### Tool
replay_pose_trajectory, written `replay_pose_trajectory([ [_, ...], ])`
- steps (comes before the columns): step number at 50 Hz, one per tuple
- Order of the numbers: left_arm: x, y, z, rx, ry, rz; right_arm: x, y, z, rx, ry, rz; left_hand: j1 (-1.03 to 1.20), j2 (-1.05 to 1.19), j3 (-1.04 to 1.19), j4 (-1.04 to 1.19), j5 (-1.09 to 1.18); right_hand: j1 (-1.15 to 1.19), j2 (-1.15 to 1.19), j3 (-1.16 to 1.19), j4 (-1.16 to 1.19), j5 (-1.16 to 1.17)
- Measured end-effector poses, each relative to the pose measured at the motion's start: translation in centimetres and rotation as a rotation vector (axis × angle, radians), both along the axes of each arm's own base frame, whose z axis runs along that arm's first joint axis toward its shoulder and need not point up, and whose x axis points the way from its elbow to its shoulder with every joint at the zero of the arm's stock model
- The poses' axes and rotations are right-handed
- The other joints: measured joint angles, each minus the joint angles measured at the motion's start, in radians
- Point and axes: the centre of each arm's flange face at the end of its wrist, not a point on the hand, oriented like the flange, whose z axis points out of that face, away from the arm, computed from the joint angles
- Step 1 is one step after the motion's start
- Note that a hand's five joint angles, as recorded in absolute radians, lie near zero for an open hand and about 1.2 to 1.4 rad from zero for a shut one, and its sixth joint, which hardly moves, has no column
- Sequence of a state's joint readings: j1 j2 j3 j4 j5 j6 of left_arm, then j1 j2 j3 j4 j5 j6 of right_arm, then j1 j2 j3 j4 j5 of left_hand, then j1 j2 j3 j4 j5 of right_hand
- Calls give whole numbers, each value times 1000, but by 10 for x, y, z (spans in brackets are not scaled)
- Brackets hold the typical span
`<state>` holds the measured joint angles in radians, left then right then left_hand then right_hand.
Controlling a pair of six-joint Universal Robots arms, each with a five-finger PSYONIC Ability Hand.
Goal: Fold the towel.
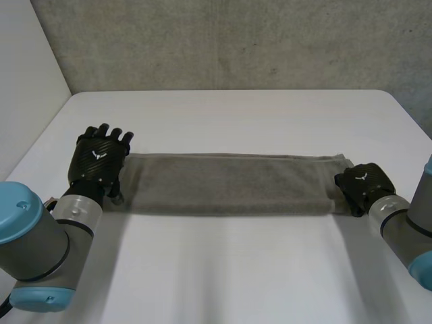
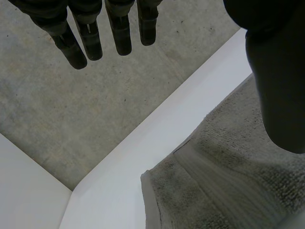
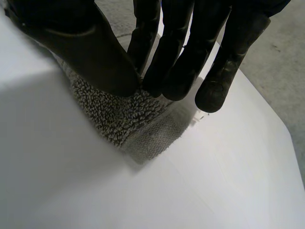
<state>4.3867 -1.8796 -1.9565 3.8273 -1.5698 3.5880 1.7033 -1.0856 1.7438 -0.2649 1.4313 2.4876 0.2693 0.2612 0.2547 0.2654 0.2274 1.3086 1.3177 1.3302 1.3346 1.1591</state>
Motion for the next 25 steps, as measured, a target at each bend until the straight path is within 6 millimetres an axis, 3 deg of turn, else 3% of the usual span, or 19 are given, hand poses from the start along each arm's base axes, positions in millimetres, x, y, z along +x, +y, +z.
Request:
replay_pose_trajectory([
  [13,3,-2,1,-3,1,11,-39,-26,6,-18,14,-124,0,0,0,0,0,0,0,0,0,0],
  [22,5,-4,1,-4,1,17,-101,-55,20,-31,32,-298,-1,0,0,0,0,1,0,0,0,0],
  [25,5,-4,1,-4,1,17,-114,-61,27,-47,35,-330,-1,0,0,0,0,2,0,0,0,0],
])
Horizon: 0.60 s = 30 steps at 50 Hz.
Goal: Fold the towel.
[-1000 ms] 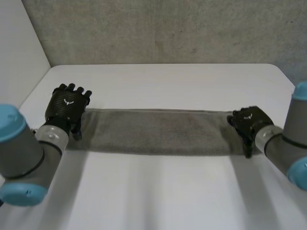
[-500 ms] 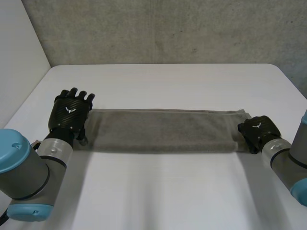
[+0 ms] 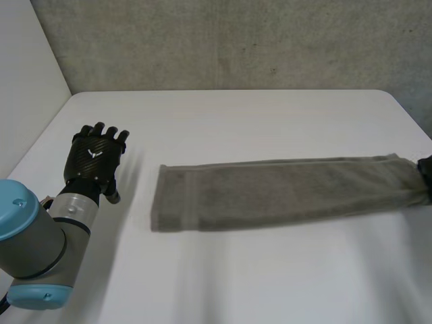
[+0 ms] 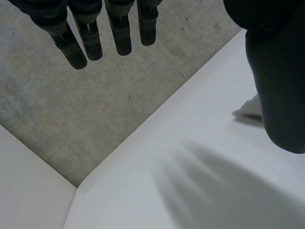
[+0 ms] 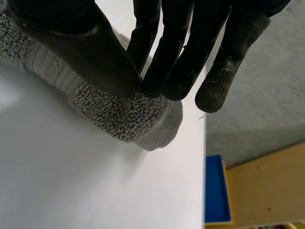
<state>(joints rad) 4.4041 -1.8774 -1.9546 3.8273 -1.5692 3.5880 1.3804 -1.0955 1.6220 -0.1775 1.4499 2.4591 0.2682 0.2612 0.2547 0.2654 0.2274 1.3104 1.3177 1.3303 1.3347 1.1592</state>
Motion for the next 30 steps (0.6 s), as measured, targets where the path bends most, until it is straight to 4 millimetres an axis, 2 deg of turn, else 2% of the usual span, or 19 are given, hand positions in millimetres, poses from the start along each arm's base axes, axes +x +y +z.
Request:
replay_pose_trajectory([
  [4,0,0,0,0,0,0,-4,-7,19,-44,5,-10,0,0,0,0,0,0,0,0,0,0],
  [7,0,0,0,-1,0,0,12,-7,38,-87,0,29,0,0,0,0,0,1,0,0,0,3],
  [9,0,0,0,-1,0,0,42,-2,60,-142,-19,101,0,0,0,0,0,2,12,0,0,4],
  [12,0,0,0,-1,0,0,80,8,81,-198,-49,190,-1,0,0,0,0,2,13,0,0,4],
  [13,0,0,0,-2,0,0,105,17,92,-228,-71,249,-1,0,0,0,0,2,17,0,0,4],
  [14,0,0,0,-2,1,0,113,21,96,-238,-79,268,-1,0,0,0,0,2,17,0,0,4],
  [15,0,0,0,-2,1,0,140,33,106,-264,-103,335,-1,0,0,0,0,2,17,0,0,4],
  [16,0,0,0,-2,1,0,154,40,109,-274,-114,370,-1,0,0,0,0,3,17,0,0,4],
  [17,0,-1,0,-2,1,0,179,54,114,-288,-134,433,-1,0,0,0,0,4,17,0,0,4],
  [18,0,-1,0,-2,1,0,190,61,116,-292,-143,465,-1,0,0,0,0,4,17,0,0,4],
  [19,0,-1,0,-2,1,0,204,69,116,-292,-152,502,-1,0,0,0,0,4,17,0,0,4],
  [21,0,-1,0,-3,1,1,257,108,108,-274,-178,659,-2,0,0,0,0,4,17,0,0,4],
  [23,0,-1,0,-3,1,1,280,128,100,-254,-181,730,-2,0,0,0,0,4,17,0,0,4],
  [24,0,-1,0,-3,1,2,300,147,88,-224,-179,796,-2,0,0,0,0,4,17,0,0,4],
  [28,0,-2,0,-3,0,3,337,194,47,-121,-145,939,-2,0,0,0,0,-12,2,-14,-7,-5],
  [30,0,-2,0,-4,-1,3,342,203,36,-91,-131,963,-2,0,0,0,0,-175,-169,-176,-182,-188],
])
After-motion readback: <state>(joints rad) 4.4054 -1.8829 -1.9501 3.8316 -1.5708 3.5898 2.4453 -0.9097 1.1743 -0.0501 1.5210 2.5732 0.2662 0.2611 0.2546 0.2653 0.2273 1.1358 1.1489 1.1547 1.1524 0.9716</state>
